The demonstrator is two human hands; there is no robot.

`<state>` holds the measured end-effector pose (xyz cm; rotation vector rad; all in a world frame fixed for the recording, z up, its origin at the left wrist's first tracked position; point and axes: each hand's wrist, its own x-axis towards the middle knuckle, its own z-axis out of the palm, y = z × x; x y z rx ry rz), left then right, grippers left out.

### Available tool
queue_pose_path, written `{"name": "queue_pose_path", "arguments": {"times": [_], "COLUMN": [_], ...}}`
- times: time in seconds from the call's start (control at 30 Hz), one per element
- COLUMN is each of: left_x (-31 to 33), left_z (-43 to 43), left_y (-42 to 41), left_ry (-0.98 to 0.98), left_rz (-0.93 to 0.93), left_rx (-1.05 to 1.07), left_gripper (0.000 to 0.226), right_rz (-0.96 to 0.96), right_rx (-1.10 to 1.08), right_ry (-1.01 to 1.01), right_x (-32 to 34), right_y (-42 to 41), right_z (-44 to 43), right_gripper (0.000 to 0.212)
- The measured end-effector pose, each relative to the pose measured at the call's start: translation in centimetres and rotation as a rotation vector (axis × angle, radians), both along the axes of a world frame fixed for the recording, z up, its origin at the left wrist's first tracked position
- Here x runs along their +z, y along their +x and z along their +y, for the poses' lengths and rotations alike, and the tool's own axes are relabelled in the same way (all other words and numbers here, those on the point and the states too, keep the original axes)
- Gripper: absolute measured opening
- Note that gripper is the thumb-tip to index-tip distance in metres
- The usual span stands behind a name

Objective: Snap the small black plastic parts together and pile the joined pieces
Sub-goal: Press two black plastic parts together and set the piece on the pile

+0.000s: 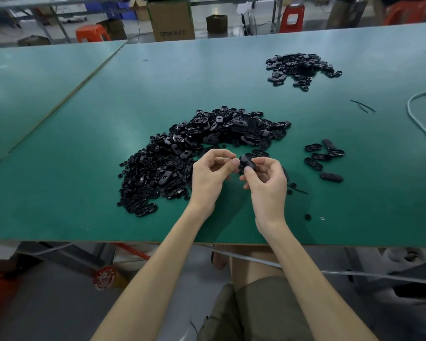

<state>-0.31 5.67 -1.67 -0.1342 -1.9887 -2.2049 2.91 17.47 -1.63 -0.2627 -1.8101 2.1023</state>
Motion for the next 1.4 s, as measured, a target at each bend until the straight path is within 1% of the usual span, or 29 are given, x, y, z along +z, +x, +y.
{"name": "queue_pose_path", "arguments": {"times": [0.23,0.4,0.63,0.87,1.4], "left_x": [-0.19,-0.21,-0.14,-0.08,-0.20], "left_z": [-0.02,0.06,0.10,0.18,0.30], "left_y": [-0.09,-0.09,0.00,0.00,-0.07], "left_ry": [-0.031,-0.050,-0.048,-0.075,-0.179], "left_rz": [-0.003,0.005,0.003,0.004,0.026], "left_rx": [-0.030,-0.036,-0.035,-0.040,-0.023], "left_gripper": [0.008,0.009,0.009,0.006,0.005], "right_rz": [0.000,-0.006,-0.007,0.004,0.025], "right_rx": [-0.003,-0.020,-0.052,-0.058,-0.011], "right_ry": [0.011,0.004,0.014,0.030,0.020], "right_x": [0.02,0.04,0.18,0.22,0.20], "right_y": [0.06,0.05,0.03,0.02,0.10], "right_z": [0.04,0.04,-0.05,0.00,0.15], "right_gripper": [0.019,0.016,0.008,0.011,0.009]}}
